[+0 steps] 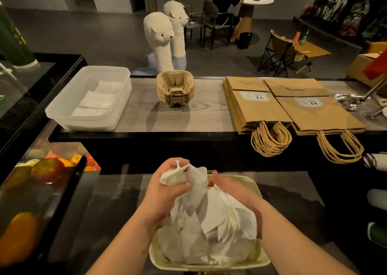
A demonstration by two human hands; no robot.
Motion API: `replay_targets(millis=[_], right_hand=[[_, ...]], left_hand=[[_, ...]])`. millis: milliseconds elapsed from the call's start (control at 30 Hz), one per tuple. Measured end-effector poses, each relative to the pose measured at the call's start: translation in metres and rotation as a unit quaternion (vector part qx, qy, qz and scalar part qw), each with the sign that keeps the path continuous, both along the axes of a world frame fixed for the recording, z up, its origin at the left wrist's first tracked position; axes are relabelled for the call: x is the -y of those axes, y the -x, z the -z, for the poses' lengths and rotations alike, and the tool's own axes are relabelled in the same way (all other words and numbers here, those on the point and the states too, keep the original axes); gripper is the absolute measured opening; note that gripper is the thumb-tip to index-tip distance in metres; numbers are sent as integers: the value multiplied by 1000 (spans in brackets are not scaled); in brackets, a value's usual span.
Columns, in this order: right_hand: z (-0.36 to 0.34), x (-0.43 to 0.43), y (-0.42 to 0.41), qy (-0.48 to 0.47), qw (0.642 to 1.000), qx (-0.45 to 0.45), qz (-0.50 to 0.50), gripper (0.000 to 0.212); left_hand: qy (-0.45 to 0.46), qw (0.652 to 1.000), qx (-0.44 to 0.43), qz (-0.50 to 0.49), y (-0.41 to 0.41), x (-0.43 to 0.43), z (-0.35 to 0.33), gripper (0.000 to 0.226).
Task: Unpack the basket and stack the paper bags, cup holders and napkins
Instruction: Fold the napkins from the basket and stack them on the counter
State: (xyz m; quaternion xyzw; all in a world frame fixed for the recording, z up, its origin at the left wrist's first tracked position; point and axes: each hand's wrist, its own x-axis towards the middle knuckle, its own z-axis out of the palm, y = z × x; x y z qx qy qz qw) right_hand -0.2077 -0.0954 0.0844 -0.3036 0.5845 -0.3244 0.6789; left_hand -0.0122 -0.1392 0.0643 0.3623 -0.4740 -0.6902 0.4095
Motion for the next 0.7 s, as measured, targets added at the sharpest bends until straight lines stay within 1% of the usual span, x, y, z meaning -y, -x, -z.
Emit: replay_targets(millis=[33,100,133,167,233,267,367,500,633,700], right_hand=[[2,1,0,-17,1000,17,14,39],[1,1,-3,-49,994,78,60,32],[1,2,-4,-45,993,87,71,28],[1,2,-5,-32,993,84,77,24],[1,4,-3,14,994,47,98,18],[1,5,-3,34,994,23,105,19],[-3,7,-1,78,992,-18,94,19],[-7,8,-2,115,989,-46,75,19],[-9,6,-4,138,985,-56,86,14],[-10,3,-1,140,985,-54,86,13]], left_hand=[[0,1000,-2,-4,1,-2,2,39],[-4,1000,-7,-18,3,-6,3,37],[-6,1000,-4,-29,3,-9,3,35],[-10,999,2,-40,3,-11,4,33],[-22,998,5,-57,0,-13,5,27],[-33,998,-1,-62,-1,-14,5,25],[-60,995,-5,-79,-3,-13,5,33],[-81,992,-21,-98,1,-11,2,23],[-42,991,5,-123,3,-13,-1,18],[-28,991,-9,-130,1,-16,-3,18]])
